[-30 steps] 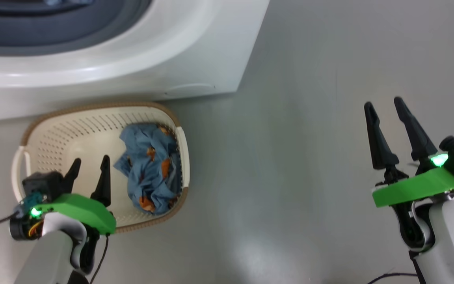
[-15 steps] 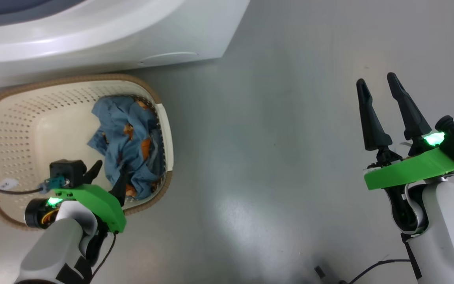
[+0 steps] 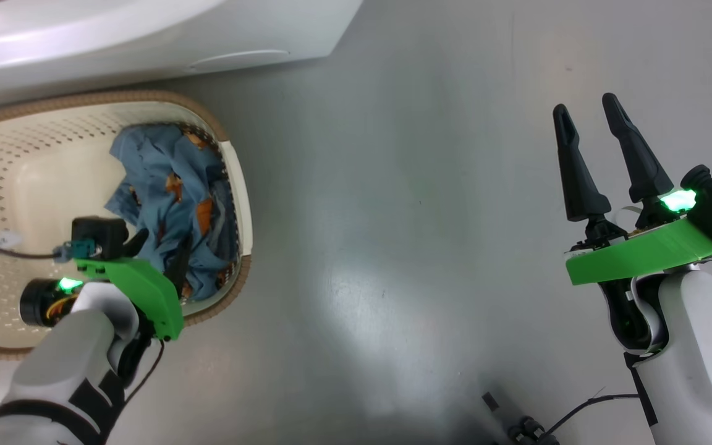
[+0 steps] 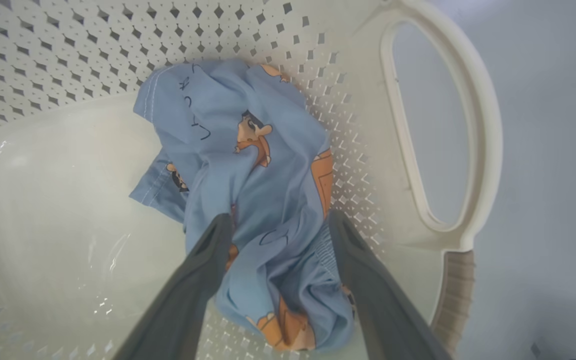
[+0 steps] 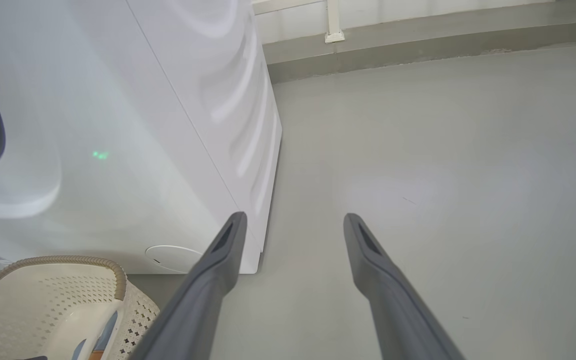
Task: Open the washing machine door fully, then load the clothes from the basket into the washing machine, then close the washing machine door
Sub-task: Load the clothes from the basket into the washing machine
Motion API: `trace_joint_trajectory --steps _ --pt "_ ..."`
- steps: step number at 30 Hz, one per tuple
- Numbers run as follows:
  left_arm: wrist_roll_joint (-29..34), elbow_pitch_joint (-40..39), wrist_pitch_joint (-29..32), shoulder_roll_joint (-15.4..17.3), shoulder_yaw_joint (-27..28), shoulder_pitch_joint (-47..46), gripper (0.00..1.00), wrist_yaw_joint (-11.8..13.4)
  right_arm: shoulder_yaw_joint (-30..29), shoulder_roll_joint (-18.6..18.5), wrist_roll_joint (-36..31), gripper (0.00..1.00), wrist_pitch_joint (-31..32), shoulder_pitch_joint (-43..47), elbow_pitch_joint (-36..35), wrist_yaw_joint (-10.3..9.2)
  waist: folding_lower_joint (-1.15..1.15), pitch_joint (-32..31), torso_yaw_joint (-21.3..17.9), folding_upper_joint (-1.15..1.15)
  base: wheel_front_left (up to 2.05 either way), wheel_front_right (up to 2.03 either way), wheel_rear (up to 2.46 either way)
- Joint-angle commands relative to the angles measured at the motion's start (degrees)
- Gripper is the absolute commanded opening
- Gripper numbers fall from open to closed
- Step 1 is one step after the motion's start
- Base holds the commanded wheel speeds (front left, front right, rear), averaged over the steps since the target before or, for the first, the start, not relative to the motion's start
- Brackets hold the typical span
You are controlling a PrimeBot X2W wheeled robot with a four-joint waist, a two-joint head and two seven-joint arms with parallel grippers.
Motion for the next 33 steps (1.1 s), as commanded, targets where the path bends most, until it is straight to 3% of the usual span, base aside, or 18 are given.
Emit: trace_joint_trajectory --steps 1,23,24,25,27,28,33 --pt "-0.89 0.02 0.19 2.23 -0.18 -0.67 1.0 -0.09 1.44 -0.32 -0.43 1.0 -0.28 0.32 -1.44 0.48 0.0 1.03 -0.52 0.0 0.0 0.0 0.0" --pt "-13.0 -0.21 2.77 6.29 -16.79 -8.32 1.0 -0.09 3.17 -0.28 -0.56 1.0 -0.28 -2.03 -2.62 0.48 0.0 6.03 -3.54 0.0 0.0 0.0 0.0" --pt "-13.51 -0.05 2.77 6.36 -17.3 -8.58 0.86 -0.09 3.15 -0.32 -0.59 1.0 -0.28 -2.06 -2.67 0.48 0.0 6.15 -3.61 0.0 0.0 0.0 0.0" --pt "-14.03 0.16 2.78 6.38 -17.75 -8.83 0.45 -0.09 3.11 -0.38 -0.62 1.0 -0.28 -2.06 -2.73 0.48 0.0 6.24 -3.64 0.0 0.0 0.0 0.0" --pt "-14.95 0.62 2.84 6.4 -18.66 -9.29 0.11 -0.09 3.06 -0.48 -0.66 1.0 -0.28 -2.07 -2.83 0.48 0.0 6.36 -3.71 0.0 0.0 0.0 0.0" --pt "-15.42 0.82 2.81 6.4 -19.05 -9.51 0.0 -0.09 3.02 -0.53 -0.69 1.0 -0.28 -2.09 -2.87 0.48 0.0 6.42 -3.73 0.0 0.0 0.0 0.0" --pt "-17.9 1.28 2.2 6.2 -20.49 -10.25 0.0 -0.09 2.8 -0.65 -0.88 1.0 -0.28 -2.19 -2.84 0.48 0.0 6.24 -3.54 0.0 0.0 0.0 0.0"
